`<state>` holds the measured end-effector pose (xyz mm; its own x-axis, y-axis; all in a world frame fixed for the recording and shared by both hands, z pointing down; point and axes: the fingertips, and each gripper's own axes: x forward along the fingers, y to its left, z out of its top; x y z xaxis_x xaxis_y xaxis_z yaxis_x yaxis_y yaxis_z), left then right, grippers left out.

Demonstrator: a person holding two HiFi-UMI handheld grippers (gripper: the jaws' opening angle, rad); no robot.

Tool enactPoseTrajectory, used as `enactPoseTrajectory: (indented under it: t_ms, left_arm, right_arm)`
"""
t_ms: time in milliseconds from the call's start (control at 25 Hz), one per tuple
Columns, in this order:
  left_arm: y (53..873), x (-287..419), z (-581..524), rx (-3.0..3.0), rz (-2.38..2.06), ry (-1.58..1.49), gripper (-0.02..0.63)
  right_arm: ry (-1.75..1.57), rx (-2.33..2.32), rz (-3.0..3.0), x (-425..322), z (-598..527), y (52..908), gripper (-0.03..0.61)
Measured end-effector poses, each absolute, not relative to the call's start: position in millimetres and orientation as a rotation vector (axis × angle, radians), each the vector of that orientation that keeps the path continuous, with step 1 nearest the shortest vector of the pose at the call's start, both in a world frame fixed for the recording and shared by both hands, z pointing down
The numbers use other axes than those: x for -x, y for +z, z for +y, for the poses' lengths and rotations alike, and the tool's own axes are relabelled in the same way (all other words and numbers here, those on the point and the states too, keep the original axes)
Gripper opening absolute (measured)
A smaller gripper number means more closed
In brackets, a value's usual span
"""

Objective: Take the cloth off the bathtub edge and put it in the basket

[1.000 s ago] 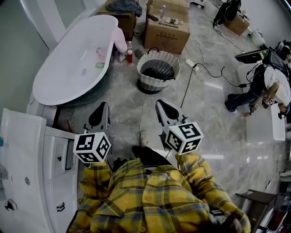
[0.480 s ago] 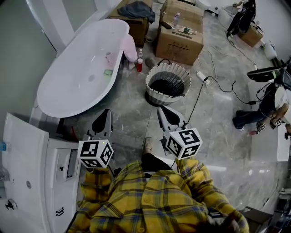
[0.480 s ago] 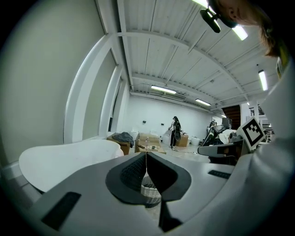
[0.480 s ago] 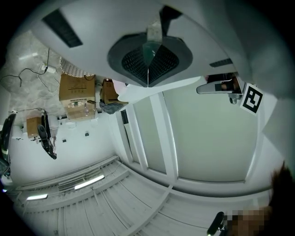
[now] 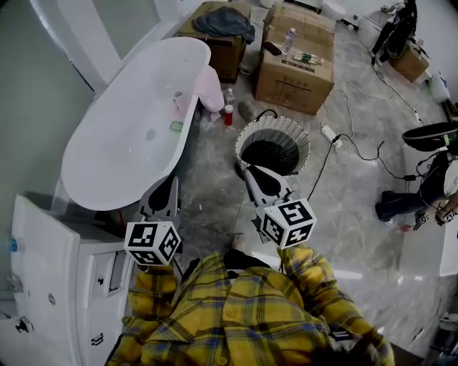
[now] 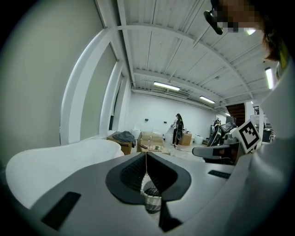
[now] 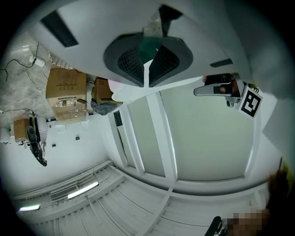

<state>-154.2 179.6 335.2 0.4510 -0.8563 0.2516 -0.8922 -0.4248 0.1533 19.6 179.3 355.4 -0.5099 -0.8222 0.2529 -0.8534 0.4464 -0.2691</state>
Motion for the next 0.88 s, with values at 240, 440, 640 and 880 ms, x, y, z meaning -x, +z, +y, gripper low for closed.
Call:
enactPoseTrajectory:
  t_ms: [240, 440, 640, 880]
  left_arm:
    - [345, 146, 146, -2.406, -1.544, 0.231, 0.02]
    - [355, 152, 125, -2.368, -1.554, 0.261, 0.02]
    - [363, 163, 91, -2.361, -1.546, 0.265, 0.02]
    - [370, 182, 37, -2.374, -1.511, 0.265, 0.02]
  right_arm:
    - [0.556, -1.451, -2.628, -28, 131, 364, 0.031]
    - [0.607, -1.395, -2.626, -21, 101, 381, 0.112]
    - [0.628, -1.384, -2.599, -9, 66, 396, 0.112]
    - [0.639, -1.418, -2.552, 7, 13, 402, 0.125]
